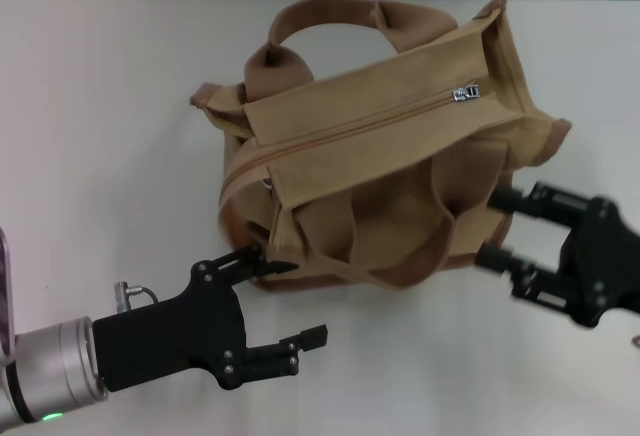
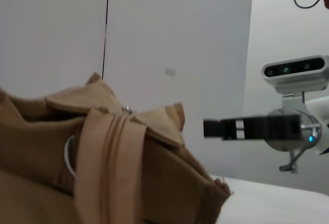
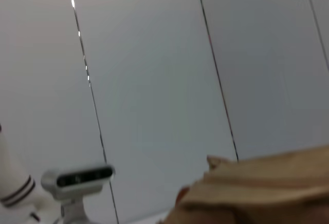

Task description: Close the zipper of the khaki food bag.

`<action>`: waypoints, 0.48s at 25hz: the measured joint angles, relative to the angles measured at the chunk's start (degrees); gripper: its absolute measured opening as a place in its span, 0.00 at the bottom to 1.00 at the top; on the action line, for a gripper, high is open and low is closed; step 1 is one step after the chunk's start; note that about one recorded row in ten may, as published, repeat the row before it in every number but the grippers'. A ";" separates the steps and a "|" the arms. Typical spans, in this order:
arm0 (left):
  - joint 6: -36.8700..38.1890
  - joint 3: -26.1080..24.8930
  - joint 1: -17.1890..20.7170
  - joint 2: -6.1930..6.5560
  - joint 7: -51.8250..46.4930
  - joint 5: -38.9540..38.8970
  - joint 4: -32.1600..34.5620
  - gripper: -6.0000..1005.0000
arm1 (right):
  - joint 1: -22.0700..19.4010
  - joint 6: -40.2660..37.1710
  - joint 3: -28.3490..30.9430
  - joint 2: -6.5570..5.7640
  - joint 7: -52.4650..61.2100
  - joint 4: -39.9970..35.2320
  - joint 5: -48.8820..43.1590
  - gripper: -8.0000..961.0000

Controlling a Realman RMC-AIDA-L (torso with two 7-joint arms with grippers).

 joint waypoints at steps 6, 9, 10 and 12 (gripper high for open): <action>4.04 -1.96 1.99 0.02 4.79 -0.61 -0.57 0.81 | -1.42 1.43 0.30 0.13 -5.90 2.26 -1.96 0.67; 6.79 -5.16 2.76 0.09 6.60 -0.86 -0.55 0.81 | -1.76 0.83 0.57 0.18 -8.23 2.97 -1.69 0.76; 6.79 -5.16 2.76 0.09 6.60 -0.86 -0.55 0.81 | -1.63 0.66 0.41 0.19 -9.54 3.55 -1.62 0.79; 10.43 -9.81 3.52 0.25 7.66 -0.93 -0.39 0.81 | -1.45 0.67 0.25 0.20 -9.81 3.72 -1.63 0.79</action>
